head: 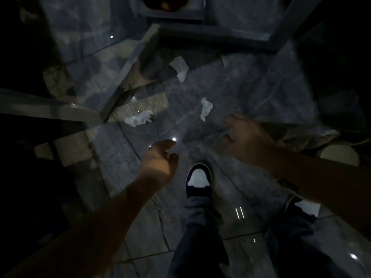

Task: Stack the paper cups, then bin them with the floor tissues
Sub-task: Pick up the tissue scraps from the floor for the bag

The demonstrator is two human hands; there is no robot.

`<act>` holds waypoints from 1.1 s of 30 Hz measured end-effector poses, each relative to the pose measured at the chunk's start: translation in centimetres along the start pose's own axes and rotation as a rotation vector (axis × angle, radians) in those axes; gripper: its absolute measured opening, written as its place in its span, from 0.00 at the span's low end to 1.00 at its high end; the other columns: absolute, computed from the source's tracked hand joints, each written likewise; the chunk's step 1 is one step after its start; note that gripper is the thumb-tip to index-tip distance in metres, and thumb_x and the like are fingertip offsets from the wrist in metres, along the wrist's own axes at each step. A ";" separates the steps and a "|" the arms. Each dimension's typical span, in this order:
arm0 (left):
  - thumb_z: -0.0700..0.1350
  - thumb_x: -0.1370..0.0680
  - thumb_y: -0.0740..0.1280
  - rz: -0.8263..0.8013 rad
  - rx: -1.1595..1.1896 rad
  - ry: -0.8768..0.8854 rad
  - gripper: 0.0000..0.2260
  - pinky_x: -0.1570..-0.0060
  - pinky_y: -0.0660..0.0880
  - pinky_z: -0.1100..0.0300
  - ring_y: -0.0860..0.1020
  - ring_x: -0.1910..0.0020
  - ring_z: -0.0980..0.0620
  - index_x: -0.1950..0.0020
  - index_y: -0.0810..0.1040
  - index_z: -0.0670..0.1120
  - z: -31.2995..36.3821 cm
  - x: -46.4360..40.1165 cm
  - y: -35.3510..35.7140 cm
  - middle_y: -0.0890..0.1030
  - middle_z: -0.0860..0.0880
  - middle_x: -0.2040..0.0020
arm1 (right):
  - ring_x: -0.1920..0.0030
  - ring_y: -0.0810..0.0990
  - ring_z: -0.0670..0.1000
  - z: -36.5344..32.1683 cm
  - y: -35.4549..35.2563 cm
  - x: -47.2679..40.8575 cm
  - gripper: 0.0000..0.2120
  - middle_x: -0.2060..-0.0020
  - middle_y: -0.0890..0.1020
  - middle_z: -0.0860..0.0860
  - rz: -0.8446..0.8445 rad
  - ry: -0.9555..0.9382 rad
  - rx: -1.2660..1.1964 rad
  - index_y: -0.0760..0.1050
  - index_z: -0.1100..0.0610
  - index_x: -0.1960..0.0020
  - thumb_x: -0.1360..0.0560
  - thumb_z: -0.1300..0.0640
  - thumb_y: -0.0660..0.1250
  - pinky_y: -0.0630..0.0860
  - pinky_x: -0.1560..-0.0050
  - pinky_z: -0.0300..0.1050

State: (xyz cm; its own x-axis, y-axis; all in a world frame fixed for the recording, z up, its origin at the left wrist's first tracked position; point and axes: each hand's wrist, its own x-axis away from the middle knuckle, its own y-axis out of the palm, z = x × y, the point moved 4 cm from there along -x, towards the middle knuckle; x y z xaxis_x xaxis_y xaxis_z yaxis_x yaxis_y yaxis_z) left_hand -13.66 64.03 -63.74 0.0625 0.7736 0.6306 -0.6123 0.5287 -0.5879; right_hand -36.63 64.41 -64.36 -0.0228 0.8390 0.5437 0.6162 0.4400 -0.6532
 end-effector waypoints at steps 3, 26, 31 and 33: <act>0.38 0.24 0.70 -0.024 -0.160 0.027 0.20 0.40 0.77 0.50 0.81 0.44 0.41 0.32 0.76 0.40 -3.3 -1.6 -1.4 0.79 0.39 0.37 | 0.38 0.76 0.59 -0.2 3.3 -2.6 0.22 0.37 0.76 0.58 -0.108 0.029 0.017 0.71 0.59 0.33 0.26 0.56 0.65 0.73 0.35 0.52; 0.54 0.22 0.66 -0.066 -0.371 -0.082 0.35 0.25 0.55 0.40 0.43 0.20 0.36 0.19 0.51 0.56 -15.8 -19.3 1.5 0.41 0.40 0.19 | 0.21 0.43 0.59 1.7 13.5 -16.9 0.41 0.21 0.39 0.57 -0.235 0.088 0.449 0.46 0.58 0.21 0.25 0.47 0.65 0.55 0.25 0.59; 0.45 0.23 0.69 0.066 -0.312 0.047 0.35 0.28 0.64 0.48 0.59 0.22 0.40 0.20 0.57 0.47 -14.7 -18.5 1.4 0.54 0.42 0.19 | 0.22 0.53 0.58 0.5 11.5 -18.7 0.34 0.21 0.51 0.56 -0.036 -0.103 0.364 0.49 0.61 0.22 0.22 0.55 0.61 0.59 0.25 0.55; 0.43 0.23 0.69 0.104 -0.275 0.054 0.32 0.31 0.67 0.53 0.66 0.26 0.42 0.21 0.61 0.45 -14.2 -17.7 1.4 0.59 0.44 0.20 | 0.23 0.57 0.59 -0.9 10.1 -19.6 0.31 0.22 0.57 0.59 0.107 -0.211 0.339 0.55 0.64 0.23 0.22 0.59 0.61 0.61 0.25 0.54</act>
State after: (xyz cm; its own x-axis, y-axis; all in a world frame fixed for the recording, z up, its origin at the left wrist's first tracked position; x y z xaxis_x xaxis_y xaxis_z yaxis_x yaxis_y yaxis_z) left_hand -4.39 56.00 -82.95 0.0572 0.8423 0.5359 -0.3815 0.5145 -0.7680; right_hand -29.29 52.09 -81.17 -0.1553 0.9175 0.3662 0.3309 0.3976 -0.8558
